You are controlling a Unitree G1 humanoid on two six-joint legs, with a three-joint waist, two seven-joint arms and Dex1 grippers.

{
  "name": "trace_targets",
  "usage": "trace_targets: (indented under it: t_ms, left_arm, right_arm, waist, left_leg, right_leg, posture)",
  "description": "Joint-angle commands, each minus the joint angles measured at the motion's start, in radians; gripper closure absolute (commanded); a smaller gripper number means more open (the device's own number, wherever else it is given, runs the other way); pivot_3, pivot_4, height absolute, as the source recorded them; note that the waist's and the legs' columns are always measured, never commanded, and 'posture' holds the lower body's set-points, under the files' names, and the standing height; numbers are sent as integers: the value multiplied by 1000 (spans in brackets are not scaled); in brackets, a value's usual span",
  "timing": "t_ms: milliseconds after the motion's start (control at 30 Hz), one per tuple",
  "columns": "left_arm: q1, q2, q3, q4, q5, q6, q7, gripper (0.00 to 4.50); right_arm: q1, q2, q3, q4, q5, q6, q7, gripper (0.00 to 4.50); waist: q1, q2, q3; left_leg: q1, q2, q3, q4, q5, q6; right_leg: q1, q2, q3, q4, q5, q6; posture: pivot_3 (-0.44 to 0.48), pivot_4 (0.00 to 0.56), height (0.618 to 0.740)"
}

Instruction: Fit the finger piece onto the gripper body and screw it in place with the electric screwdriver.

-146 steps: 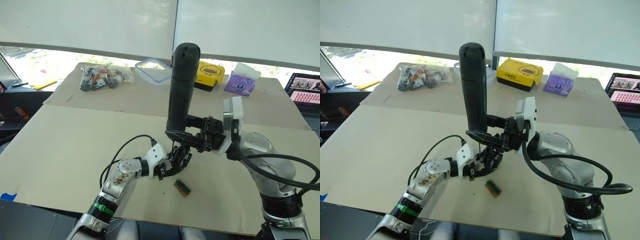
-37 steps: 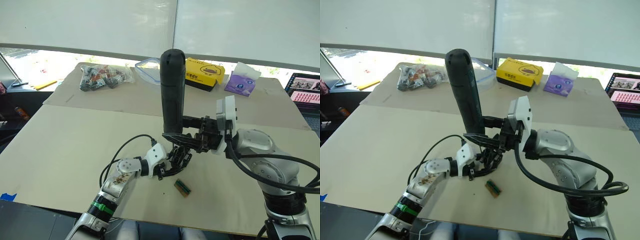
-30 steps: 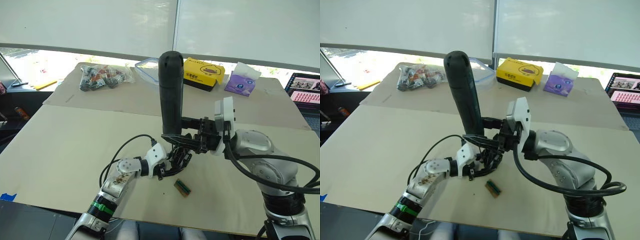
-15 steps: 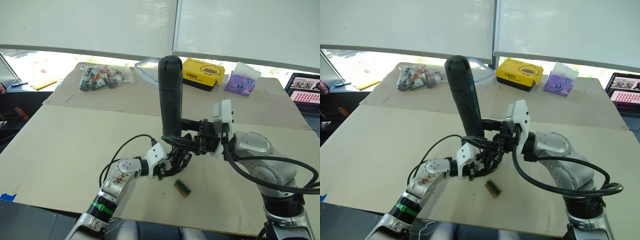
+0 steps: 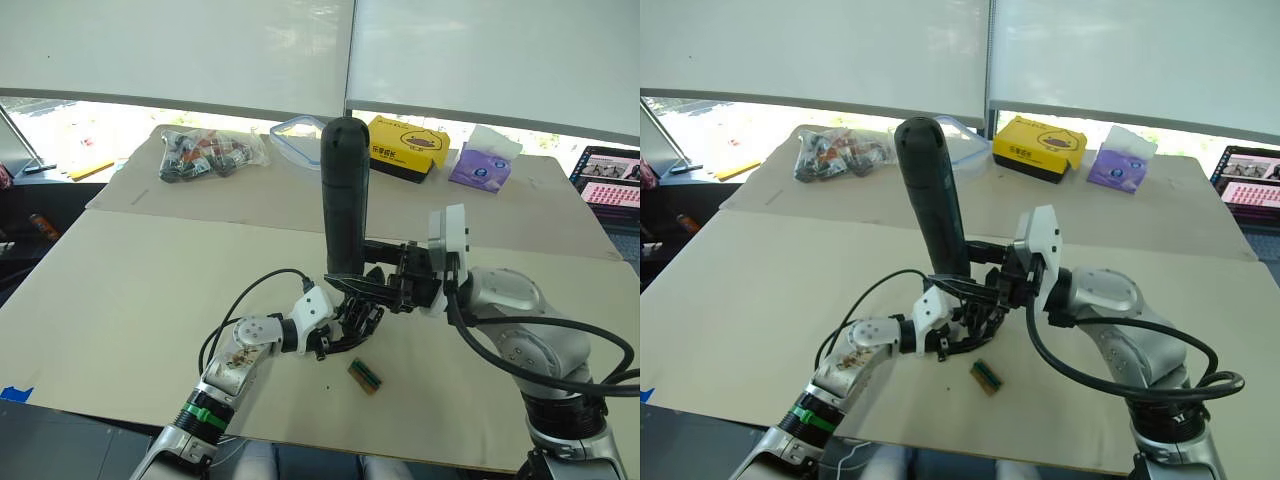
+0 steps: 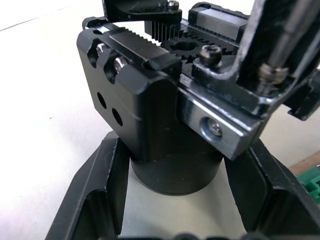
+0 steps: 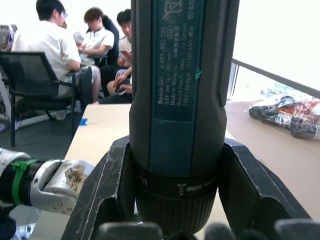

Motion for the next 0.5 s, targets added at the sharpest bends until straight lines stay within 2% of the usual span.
trace_targets:
  t_ms: [33, 500]
  left_arm:
    - [30, 8, -53, 35, 16, 40, -29, 2243]
    - [21, 12, -55, 47, 19, 36, -34, 2243]
  right_arm:
    - [28, -9, -25, 9, -4, -22, 0, 2597]
    - [82, -22, 31, 31, -70, -39, -28, 2597]
  waist:
    - [-1, 0, 0]
    - [-2, 1, -6]
  left_leg:
    - [0, 0, 0, 0, 0, 0]
    - [2, 0, 0, 0, 0, 0]
  right_leg:
    - [0, 0, 0, 0, 0, 0]
    - [2, 0, 0, 0, 0, 0]
  posture:
    - [0, 150, 740]
    - [0, 150, 740]
